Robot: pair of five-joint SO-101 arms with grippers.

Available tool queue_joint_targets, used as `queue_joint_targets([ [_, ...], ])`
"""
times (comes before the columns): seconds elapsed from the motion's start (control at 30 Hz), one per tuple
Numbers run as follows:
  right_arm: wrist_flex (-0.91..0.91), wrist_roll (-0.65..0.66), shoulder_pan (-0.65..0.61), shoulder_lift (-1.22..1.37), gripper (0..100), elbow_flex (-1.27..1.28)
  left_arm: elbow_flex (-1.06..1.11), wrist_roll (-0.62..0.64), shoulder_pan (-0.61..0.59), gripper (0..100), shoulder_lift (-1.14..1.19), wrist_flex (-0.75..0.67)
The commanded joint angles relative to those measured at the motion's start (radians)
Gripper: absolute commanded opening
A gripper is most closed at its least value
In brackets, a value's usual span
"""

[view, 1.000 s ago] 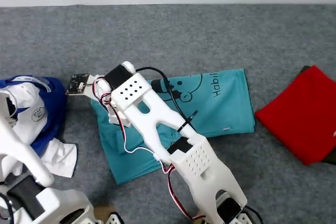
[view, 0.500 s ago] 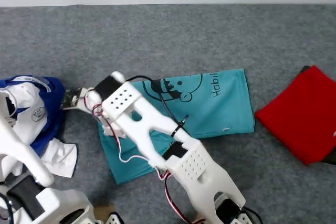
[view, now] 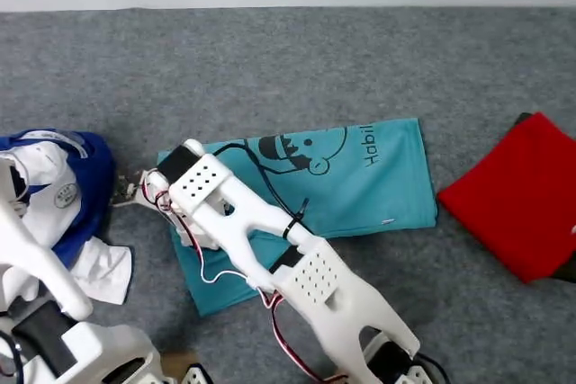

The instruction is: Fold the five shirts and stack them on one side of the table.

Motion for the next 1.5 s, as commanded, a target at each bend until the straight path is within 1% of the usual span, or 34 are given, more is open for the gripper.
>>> queue_joint_targets([
  [0.0,0.033,-0.003,-0.004,0.005,4.5,-0.110,-0.005,-0.009,0.003,3,-0.003,-0.015],
  [0.03,0.035,-0.003,-0.004,0.005,1.5,-0.132,-0.005,-0.009,0.003,3,-0.003,-0.015],
  [0.07,0.036,-0.002,-0.004,0.004,0.6,-0.150,-0.005,-0.009,0.003,3,-0.003,-0.015],
  [0.17,0.041,-0.002,0.010,-0.007,0.9,-0.186,-0.005,-0.009,0.003,3,-0.003,-0.015],
  [0.43,0.039,-0.002,0.056,-0.127,0.9,-0.167,-0.005,-0.011,0.003,3,-0.003,-0.038],
  [0.67,0.031,0.000,0.156,-0.140,0.9,-0.167,-0.005,-0.011,0.014,3,-0.003,-0.044],
  [0.87,-0.035,0.000,0.229,-0.139,0.9,-0.167,-0.005,-0.011,0.031,3,-0.003,-0.057],
  [1.23,-0.176,-0.006,0.236,-0.084,1.0,-0.169,-0.004,-0.009,0.034,3,-0.002,-0.058],
  [1.4,-0.183,-0.008,0.263,-0.056,1.2,-0.169,-0.004,-0.009,0.034,3,-0.002,-0.058],
  [1.47,-0.179,-0.008,0.268,-0.050,3.2,-0.169,-0.004,-0.009,0.034,3,-0.002,-0.058],
])
